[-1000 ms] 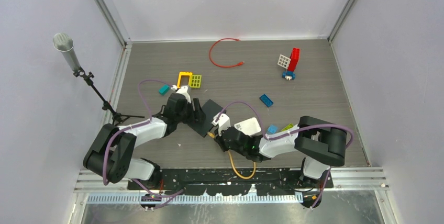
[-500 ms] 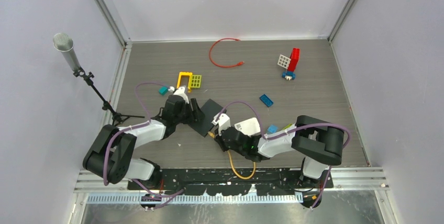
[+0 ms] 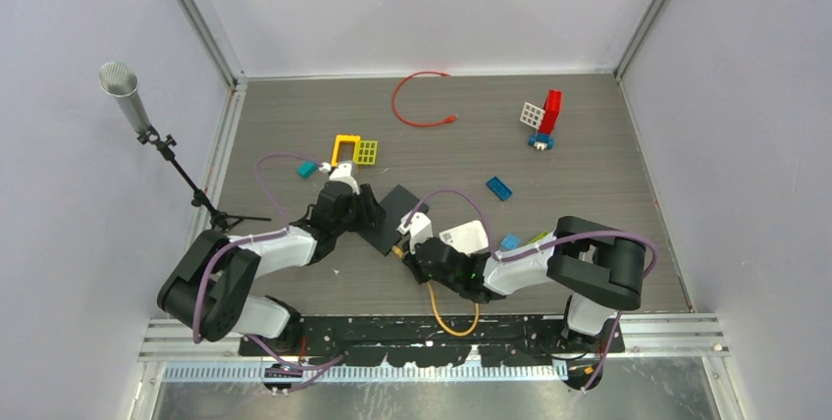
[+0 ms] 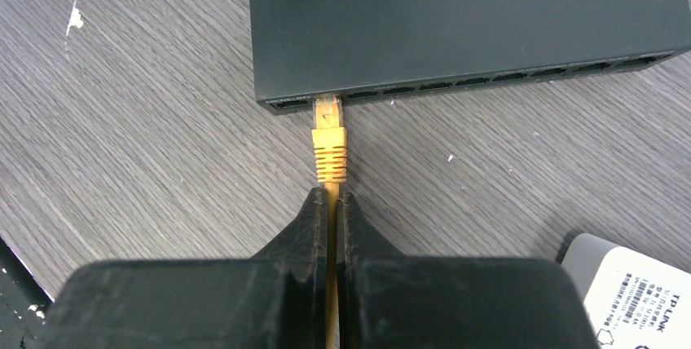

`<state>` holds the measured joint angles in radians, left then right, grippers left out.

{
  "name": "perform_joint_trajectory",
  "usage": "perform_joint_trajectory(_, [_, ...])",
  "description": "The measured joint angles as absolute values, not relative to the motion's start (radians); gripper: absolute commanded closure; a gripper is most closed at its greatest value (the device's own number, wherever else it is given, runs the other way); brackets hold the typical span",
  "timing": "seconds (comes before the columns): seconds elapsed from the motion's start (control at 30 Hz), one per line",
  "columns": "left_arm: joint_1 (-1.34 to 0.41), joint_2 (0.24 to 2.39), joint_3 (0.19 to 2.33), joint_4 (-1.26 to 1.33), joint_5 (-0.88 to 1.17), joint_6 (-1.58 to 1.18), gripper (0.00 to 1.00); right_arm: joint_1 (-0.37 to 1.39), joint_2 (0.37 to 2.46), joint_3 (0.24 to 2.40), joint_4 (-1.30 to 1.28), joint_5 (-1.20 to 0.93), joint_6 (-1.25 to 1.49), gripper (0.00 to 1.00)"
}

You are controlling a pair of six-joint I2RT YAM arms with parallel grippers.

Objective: Insert the plug into the switch port
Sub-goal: Insert the connector into the switch port.

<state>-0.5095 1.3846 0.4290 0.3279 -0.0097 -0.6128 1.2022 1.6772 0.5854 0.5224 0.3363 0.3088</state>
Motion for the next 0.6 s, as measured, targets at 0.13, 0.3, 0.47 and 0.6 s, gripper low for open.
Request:
perform_joint_trajectory(0.13, [-0.534,1.385,0.422,0.346,-0.055,-0.623,0.52,1.201,1.677,0.593,0.509,0.340,0.308,1.00])
perform_joint_trajectory(0.3, [-0.563,1.385,0.401,0.388,-0.112,-0.636,0.52,1.201,1.676,0.606,0.478,0.358,0.309,0.99])
perform_joint_trajectory(0.47, [-0.577,1.385,0.371,0.442,-0.144,-0.656,0.52,1.202,1.675,0.609,0.466,0.369,0.314,1.00])
perform_joint_trajectory(0.6, [-0.585,1.385,0.358,0.465,-0.163,-0.670,0.52,1.202,1.672,0.602,0.476,0.362,0.296,1.00])
